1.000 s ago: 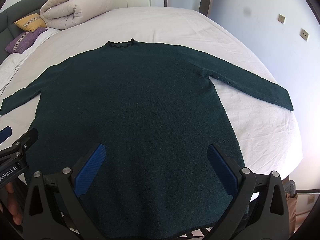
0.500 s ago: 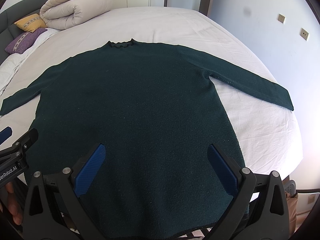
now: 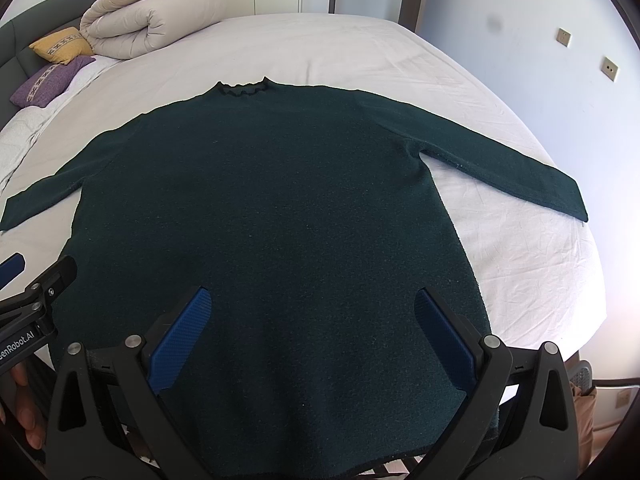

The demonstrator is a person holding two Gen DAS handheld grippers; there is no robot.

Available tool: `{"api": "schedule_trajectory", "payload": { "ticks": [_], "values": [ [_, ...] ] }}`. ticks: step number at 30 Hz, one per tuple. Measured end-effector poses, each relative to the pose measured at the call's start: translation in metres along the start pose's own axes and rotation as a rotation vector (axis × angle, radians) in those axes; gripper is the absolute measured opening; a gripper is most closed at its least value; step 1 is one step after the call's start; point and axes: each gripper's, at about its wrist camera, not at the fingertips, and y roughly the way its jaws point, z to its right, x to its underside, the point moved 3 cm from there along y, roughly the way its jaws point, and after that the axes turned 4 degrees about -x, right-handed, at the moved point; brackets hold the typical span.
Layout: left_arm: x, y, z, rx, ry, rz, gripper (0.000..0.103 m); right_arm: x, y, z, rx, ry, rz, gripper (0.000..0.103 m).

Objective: Fold small clothes

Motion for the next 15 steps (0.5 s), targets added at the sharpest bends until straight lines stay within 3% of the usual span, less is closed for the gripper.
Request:
{"api": "schedule_trajectory", "payload": {
  "ticks": [15],
  "values": [
    [0.0018, 0.0043, -0.0002, 0.006, -0.003, -0.009, 0.103, 0.0008, 0.0017, -0.0008, -0.004, 0.003, -0.003, 0.103]
  ]
}}
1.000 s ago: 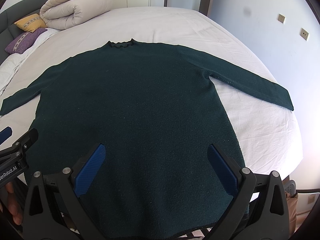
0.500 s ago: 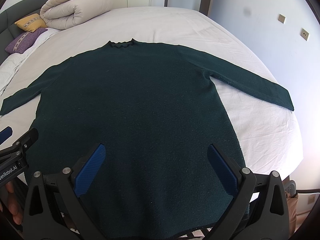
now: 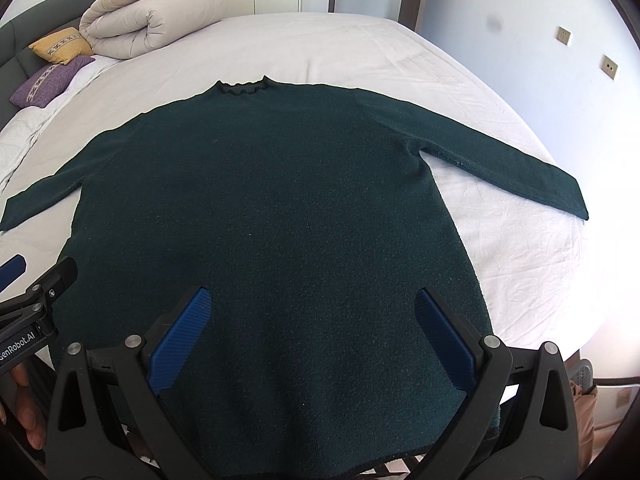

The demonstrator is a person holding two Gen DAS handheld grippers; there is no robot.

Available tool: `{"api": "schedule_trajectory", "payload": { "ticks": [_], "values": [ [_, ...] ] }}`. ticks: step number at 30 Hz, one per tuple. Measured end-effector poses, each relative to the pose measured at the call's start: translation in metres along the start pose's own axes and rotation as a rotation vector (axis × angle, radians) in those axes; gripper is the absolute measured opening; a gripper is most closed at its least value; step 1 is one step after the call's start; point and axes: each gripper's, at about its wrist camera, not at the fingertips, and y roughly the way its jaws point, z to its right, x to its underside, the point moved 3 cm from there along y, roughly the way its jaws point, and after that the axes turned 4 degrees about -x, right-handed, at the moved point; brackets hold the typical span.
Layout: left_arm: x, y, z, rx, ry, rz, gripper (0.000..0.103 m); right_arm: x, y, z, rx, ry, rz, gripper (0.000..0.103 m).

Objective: Fold small clothes

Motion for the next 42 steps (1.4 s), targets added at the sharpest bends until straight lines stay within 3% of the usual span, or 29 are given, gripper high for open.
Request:
{"api": "schedule_trajectory", "payload": {
  "ticks": [6, 10, 15, 18, 22, 26, 29, 34, 36, 40, 42],
  "values": [
    [-0.004, 0.0, -0.008, 0.034, -0.022, 0.002, 0.103, 0.0, 0.002, 0.001, -0.005, 0.005, 0.001, 0.103],
    [-0.019, 0.004, -0.046, 0.076, -0.136, -0.001, 0.103, -0.005, -0.001, 0.005, -0.047, 0.024, 0.024, 0.103],
    [-0.047, 0.015, -0.133, 0.219, -0.385, -0.001, 0.103, -0.022, -0.008, 0.002, -0.172, 0.04, 0.062, 0.103],
    [-0.06, 0.016, -0.189, 0.241, -0.523, 0.084, 0.103, -0.038, -0.017, -0.01, -0.217, 0.028, 0.115, 0.103],
    [-0.063, 0.039, -0.251, 0.324, -0.672, 0.017, 0.103, -0.058, -0.024, -0.032, -0.298, 0.007, 0.153, 0.103],
    [-0.046, 0.064, -0.33, 0.405, -1.015, 0.113, 0.103, -0.069, -0.027, -0.059, -0.391, -0.01, 0.153, 0.103],
    [-0.03, 0.093, -0.369, 0.489, -1.213, 0.12, 0.103, -0.073, -0.026, -0.077, -0.433, -0.026, 0.152, 0.103],
    [-0.004, 0.108, -0.393, 0.471, -1.393, 0.141, 0.103, -0.077, -0.013, -0.092, -0.461, -0.01, 0.116, 0.103],
    [0.004, 0.108, -0.397, 0.471, -1.417, 0.187, 0.103, -0.079, -0.006, -0.096, -0.467, 0.001, 0.108, 0.101],
    [0.003, 0.124, -0.409, 0.462, -1.454, 0.189, 0.103, -0.08, 0.01, -0.106, -0.476, -0.015, 0.084, 0.089],
    [0.001, 0.134, -0.422, 0.45, -1.479, 0.195, 0.102, -0.08, 0.014, -0.109, -0.484, -0.012, 0.078, 0.088]
  ]
}}
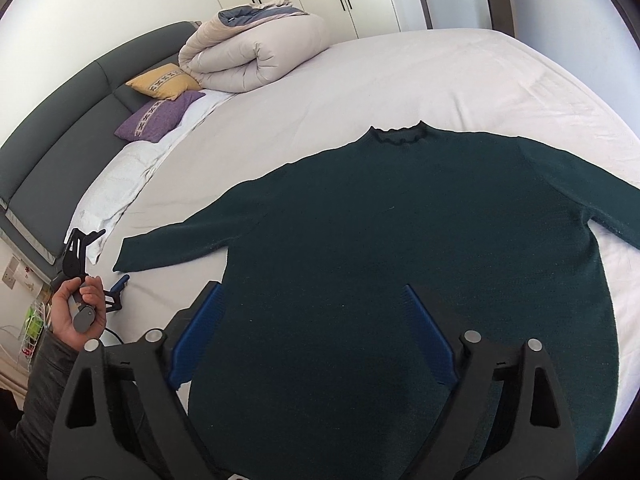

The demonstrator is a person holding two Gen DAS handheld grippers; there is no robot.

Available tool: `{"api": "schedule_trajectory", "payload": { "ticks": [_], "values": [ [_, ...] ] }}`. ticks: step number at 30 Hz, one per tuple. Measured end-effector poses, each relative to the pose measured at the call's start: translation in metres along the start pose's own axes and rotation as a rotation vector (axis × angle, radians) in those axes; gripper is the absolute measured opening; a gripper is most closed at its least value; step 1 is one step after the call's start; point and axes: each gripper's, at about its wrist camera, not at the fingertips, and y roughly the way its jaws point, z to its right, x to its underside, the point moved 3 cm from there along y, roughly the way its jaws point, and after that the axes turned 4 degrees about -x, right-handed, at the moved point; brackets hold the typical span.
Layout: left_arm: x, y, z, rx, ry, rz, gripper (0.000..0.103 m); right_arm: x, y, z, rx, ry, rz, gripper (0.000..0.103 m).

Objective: Fold small clothes

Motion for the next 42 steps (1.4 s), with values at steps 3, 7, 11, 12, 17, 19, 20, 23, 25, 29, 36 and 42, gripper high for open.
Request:
{"api": "schedule_trajectory", "payload": {
  "ticks": [3, 7, 11, 12, 17, 19, 20, 23, 25, 29, 36, 42],
  "values": [
    [-0.015, 0.008, -0.002, -0.003, -0.028, 0.002, 0.096, -0.003, 0.001, 0.002, -0.012, 0.022, 0.018, 0.088],
    [-0.027, 0.016, -0.003, -0.058, 0.0, 0.002, 0.077, -0.004, -0.003, 0.004, -0.045, 0.055, 0.052, 0.088],
    [-0.031, 0.021, -0.001, -0.133, 0.018, 0.008, 0.03, -0.001, 0.0, 0.01, -0.065, 0.07, 0.046, 0.084],
    [-0.028, 0.02, 0.002, -0.17, 0.048, 0.016, 0.02, 0.0, 0.001, 0.013, -0.067, 0.075, 0.044, 0.084],
    [0.017, 0.027, 0.072, -0.239, 0.381, 0.039, 0.007, 0.0, -0.001, 0.04, -0.069, 0.135, 0.069, 0.076],
    [0.057, 0.041, 0.113, -0.237, 0.555, 0.004, 0.007, -0.001, 0.001, 0.056, -0.078, 0.174, 0.072, 0.071],
    [0.085, 0.049, 0.135, -0.238, 0.669, -0.019, 0.007, -0.002, 0.002, 0.065, -0.083, 0.194, 0.072, 0.069],
    [0.186, 0.073, 0.184, -0.271, 1.055, -0.062, 0.007, -0.008, 0.001, 0.094, -0.096, 0.255, 0.094, 0.069],
    [0.26, 0.086, 0.192, -0.306, 1.319, -0.052, 0.007, -0.016, 0.001, 0.115, -0.115, 0.3, 0.113, 0.069],
    [0.367, 0.106, 0.153, -0.366, 1.673, -0.046, 0.007, -0.036, 0.014, 0.158, -0.23, 0.42, 0.089, 0.068],
    [0.442, 0.105, 0.089, -0.389, 2.022, 0.016, 0.007, -0.064, 0.097, 0.176, -0.569, 0.608, -0.088, 0.057],
    [0.449, 0.097, 0.084, -0.373, 2.103, 0.044, 0.007, -0.083, 0.181, 0.154, -0.706, 0.679, -0.221, 0.051]
  ]
}}
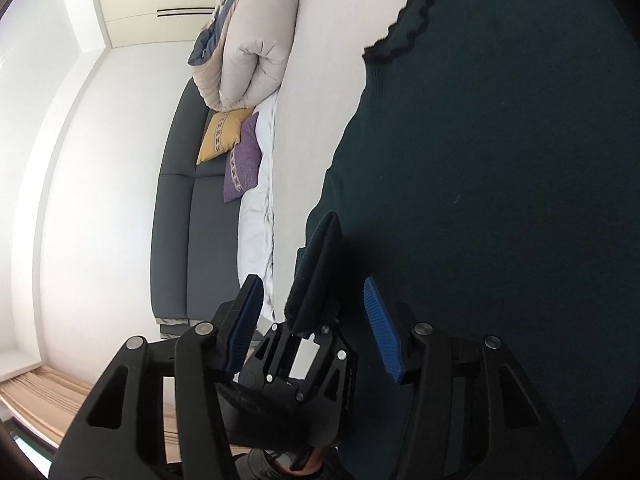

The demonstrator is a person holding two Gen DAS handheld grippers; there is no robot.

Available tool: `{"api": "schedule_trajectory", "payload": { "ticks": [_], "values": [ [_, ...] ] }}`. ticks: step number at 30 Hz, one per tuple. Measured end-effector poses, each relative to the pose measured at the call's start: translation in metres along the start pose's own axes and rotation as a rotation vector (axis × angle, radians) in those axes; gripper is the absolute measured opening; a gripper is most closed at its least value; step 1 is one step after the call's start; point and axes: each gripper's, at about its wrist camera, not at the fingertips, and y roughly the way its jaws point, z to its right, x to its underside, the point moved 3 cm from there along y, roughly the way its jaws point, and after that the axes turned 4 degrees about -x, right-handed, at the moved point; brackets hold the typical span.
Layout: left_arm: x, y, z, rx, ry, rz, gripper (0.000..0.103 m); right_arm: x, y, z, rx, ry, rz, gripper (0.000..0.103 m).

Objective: Fold small clothes

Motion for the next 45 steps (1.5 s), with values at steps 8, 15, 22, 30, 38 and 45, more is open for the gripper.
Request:
{"api": "schedule_trajectory", "payload": {
  "ticks": [8, 15, 22, 30, 38, 45],
  "values": [
    [0.0, -0.008, 0.005, -0.013, 0.021, 0.039, 0.007, -0.019, 0.063, 0.008, 0.092, -0.025, -0.06, 0.053],
    [0.001, -0.006, 0.002, 0.0, 0.002, 0.034, 0.008, -0.016, 0.107, 0.01, 0.119, -0.082, -0.118, 0.035],
    [0.001, -0.007, -0.006, 0.065, -0.063, 0.006, 0.025, -0.014, 0.123, -0.002, 0.206, -0.186, -0.123, 0.008],
    [0.004, -0.031, -0.045, 0.205, -0.251, 0.021, 0.074, -0.034, 0.072, 0.001, 0.306, -0.231, -0.015, 0.007],
    [0.032, 0.032, -0.142, 0.367, -0.719, -0.172, 0.023, -0.075, 0.008, 0.011, 0.423, -0.244, 0.079, 0.007],
    [0.015, 0.063, -0.166, 0.395, -0.783, -0.206, 0.016, -0.086, -0.057, 0.031, 0.479, -0.244, 0.133, 0.007]
  ]
}}
